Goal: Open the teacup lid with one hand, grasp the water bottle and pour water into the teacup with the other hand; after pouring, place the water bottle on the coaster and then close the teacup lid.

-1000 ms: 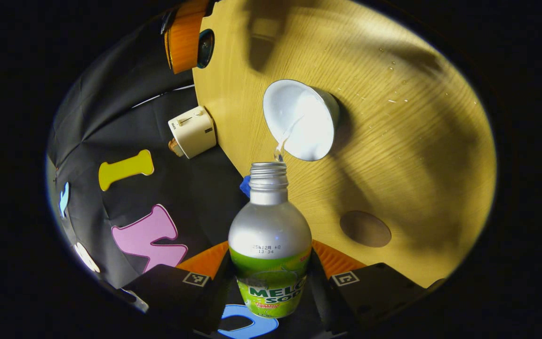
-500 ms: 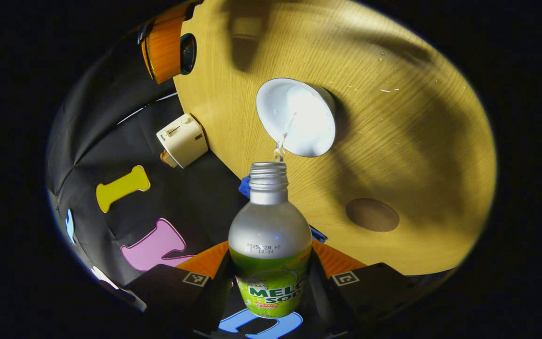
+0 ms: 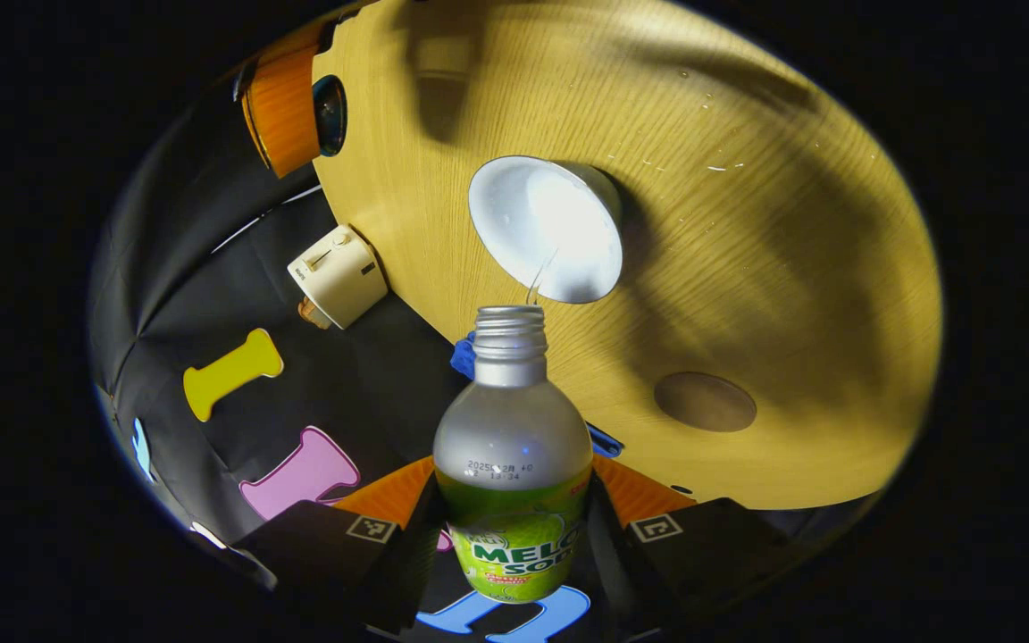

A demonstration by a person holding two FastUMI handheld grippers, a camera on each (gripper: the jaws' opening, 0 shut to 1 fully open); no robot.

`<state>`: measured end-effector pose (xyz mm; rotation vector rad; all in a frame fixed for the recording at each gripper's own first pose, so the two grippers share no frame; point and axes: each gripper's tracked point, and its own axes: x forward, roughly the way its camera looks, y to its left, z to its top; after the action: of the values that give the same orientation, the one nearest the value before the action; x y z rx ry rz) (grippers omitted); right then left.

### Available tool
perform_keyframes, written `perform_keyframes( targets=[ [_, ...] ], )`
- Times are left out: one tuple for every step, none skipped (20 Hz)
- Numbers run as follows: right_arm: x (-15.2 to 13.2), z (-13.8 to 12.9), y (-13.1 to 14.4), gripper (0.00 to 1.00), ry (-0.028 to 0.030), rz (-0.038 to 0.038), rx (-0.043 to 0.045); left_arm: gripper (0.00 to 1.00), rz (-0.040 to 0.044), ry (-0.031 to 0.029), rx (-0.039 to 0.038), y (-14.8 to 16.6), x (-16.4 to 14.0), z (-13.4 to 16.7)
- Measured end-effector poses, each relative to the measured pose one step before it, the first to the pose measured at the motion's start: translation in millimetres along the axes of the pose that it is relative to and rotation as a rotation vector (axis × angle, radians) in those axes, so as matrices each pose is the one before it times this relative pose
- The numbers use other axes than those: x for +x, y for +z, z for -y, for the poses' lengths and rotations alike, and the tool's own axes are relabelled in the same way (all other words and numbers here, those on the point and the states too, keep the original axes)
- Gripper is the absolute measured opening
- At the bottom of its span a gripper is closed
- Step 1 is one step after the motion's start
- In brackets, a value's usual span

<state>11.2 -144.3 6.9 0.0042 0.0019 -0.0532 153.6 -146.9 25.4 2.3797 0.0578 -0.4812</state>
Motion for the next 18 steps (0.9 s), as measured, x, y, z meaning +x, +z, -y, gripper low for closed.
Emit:
perform_keyframes(
  targets=[
    [0.17, -0.03, -0.27, 0.3, -0.00014, -0.00058, 0.00063, 0.8, 0.00127, 0.00198, 0.00103, 0.73, -0.43, 0.07],
    [-0.51, -0.14, 0.27, 0.3, -0.00012, 0.00037, -0.00009, 0.79, 0.00011, -0.00115, -0.00106, -0.01, -0.11, -0.8],
    [-0.17, -0.14, 0.1, 0.3, -0.00019, -0.00039, 0.0002, 0.79, -0.00147, -0.00052, -0.00041, -0.09, -0.39, 0.86],
    [0.23, 0.23, 0.1, 0.3, 0.00006, 0.00007, -0.00004, 0.79, -0.00022, 0.00196, -0.00073, -0.21, -0.24, -0.76],
    [-0.2, -0.08, 0.23, 0.3, -0.00021, -0.00017, 0.00014, 0.79, -0.00074, 0.00046, -0.00137, 0.18, -0.67, 0.58],
    [-0.31, 0.26, 0.31, 0.3, -0.00012, -0.00001, -0.00002, 0.8, -0.00032, 0.00124, -0.00196, -1.04, -0.6, -0.43],
    [0.09, -0.12, -0.19, 0.3, -0.00018, -0.00022, 0.00028, 0.79, -0.00079, -0.00159, -0.00388, -0.02, -0.57, 0.86],
    [0.08, -0.21, -0.09, 0.3, -0.00008, 0.00015, 0.0, 0.79, -0.00183, 0.00062, -0.00392, -0.74, 0.32, -0.84],
    [-0.1, -0.21, 0.06, 0.3, -0.00014, -0.00023, 0.00008, 0.79, -0.00064, 0.00177, -0.00035, -0.02, -0.87, 0.2],
    [-0.03, 0.38, 0.49, 0.3, 0.00007, -0.00003, 0.00004, 0.79, -0.00019, 0.00166, -0.0007, -0.88, -0.35, -1.06],
    [0.51, -0.46, -0.47, 0.3, -0.00004, -0.00018, 0.0002, 0.79, 0.0017, 0.00224, -0.00196, 0.87, -0.59, 0.04],
    [-0.01, -0.24, 0.19, 0.3, -0.00009, -0.0001, 0.00003, 0.79, 0.0015, 0.00089, -0.00278, 0.0, 0.07, -0.58],
    [-0.19, 0.27, -0.26, 0.3, -0.00018, -0.00002, 0.00007, 0.79, 0.00256, 0.00439, -0.004, 1.2, -0.39, -0.22],
    [-0.02, 0.05, 0.11, 0.3, -0.00027, -0.00013, 0.00013, 0.8, 0.00444, 0.00691, -0.00808, 0.08, -0.98, -1.98],
    [0.01, -0.31, 0.3, 0.3, -0.00011, -0.00007, 0.00015, 0.79, 0.00864, 0.00768, -0.01273, 1.58, -1.42, -0.31],
    [0.04, 0.01, 0.24, 0.3, 0.00003, 0.00008, 0.00001, 0.8, 0.00638, 0.01205, -0.0189, -0.31, -0.37, -1.96],
    [-0.13, -0.6, -0.19, 0.3, -0.00005, 0.00003, -0.00003, 0.79, 0.00743, 0.01498, -0.02883, 0.78, -1.65, -1.12],
    [-0.09, 0.09, -0.06, 0.3, -0.00007, 0.00002, 0.00001, 0.79, 0.01445, 0.01679, -0.05202, -0.25, 0.07, -0.12]
  ],
)
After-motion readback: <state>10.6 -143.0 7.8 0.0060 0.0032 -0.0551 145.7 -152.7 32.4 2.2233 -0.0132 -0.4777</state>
